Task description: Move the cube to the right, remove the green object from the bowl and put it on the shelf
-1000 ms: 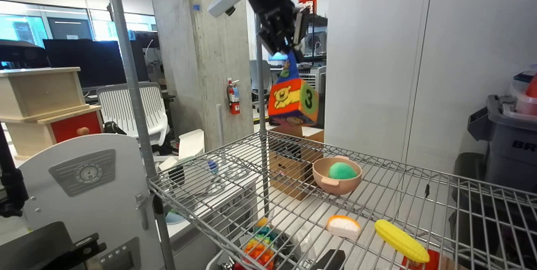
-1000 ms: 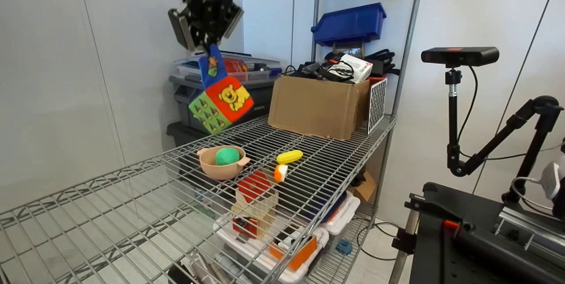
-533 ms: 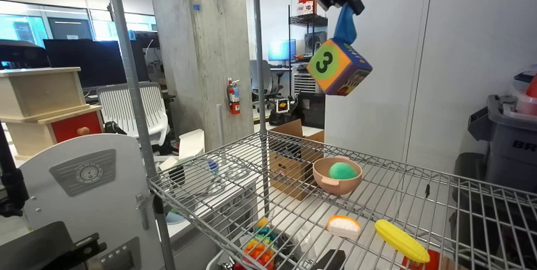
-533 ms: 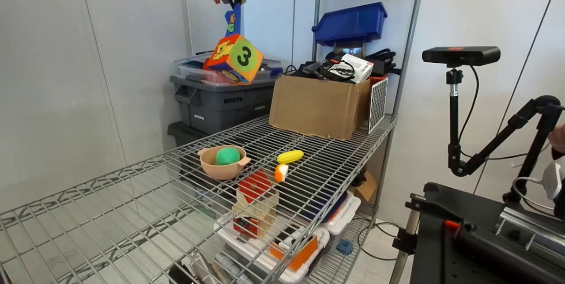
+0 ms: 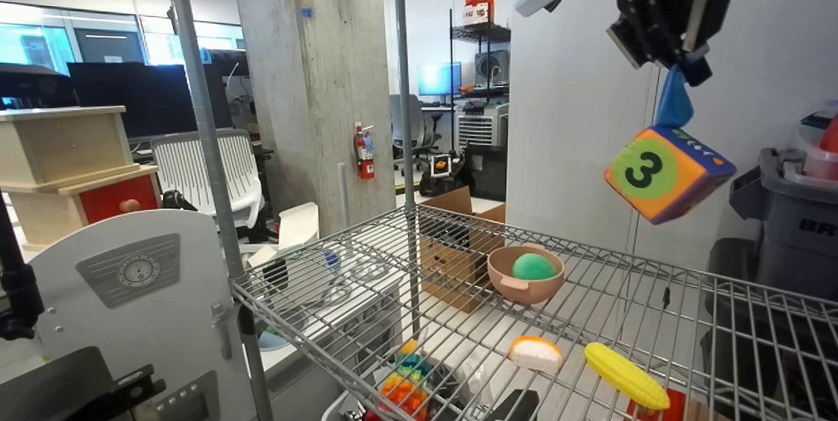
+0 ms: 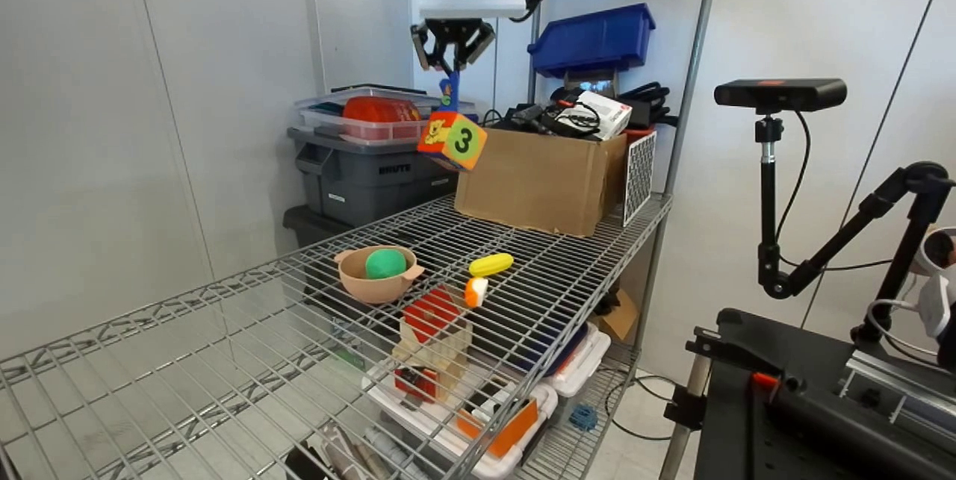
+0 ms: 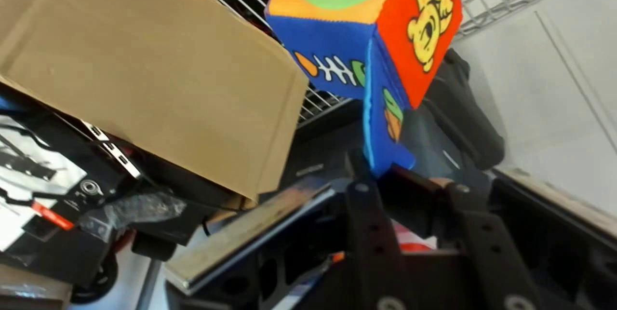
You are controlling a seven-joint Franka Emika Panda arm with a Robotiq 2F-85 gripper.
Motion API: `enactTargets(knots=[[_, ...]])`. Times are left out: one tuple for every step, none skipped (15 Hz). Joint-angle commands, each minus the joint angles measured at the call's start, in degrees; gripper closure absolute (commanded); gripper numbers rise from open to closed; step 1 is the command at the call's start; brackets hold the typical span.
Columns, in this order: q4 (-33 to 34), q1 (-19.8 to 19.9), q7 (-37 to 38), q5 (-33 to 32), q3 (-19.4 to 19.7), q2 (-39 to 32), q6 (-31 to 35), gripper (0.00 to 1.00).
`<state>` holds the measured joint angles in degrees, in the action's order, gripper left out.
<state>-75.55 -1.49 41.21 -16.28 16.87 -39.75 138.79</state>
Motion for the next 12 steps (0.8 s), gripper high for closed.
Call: enactTargets(knots=[[14.15,2.98,1.39,2.90,1.07,-10.21,-9.51,0.99],[16.88,3.45,1.83,2.83,1.26,-12.31,-11.65,0.99],[19.59,3.95,2.29,2.71,1.31,-14.70,-13.63,0.99],[22.28,4.55,2.65,2.78,1.17,-17.04,-15.78,0.99],[24.89,5.18,2.93,2.96,0.95,-19.15,-17.83,0.99],[27.43,5.89,2.97,3.31,0.64,-20.96,-20.27,0.99],[29.81,6.45,3.37,3.47,0.60,-22.68,-22.08,0.99],[32.16,7.07,3.90,3.41,0.86,-24.54,-23.60,0.99],[34.45,7.84,4.41,3.43,1.06,-26.21,-25.00,0.99],[36.83,8.75,4.79,3.45,1.18,-27.69,-26.83,0.99],[39.08,9.95,5.05,3.64,1.19,-28.94,-28.50,0.99],[42.14,11.42,5.03,3.91,0.93,-30.37,-30.68,0.99]])
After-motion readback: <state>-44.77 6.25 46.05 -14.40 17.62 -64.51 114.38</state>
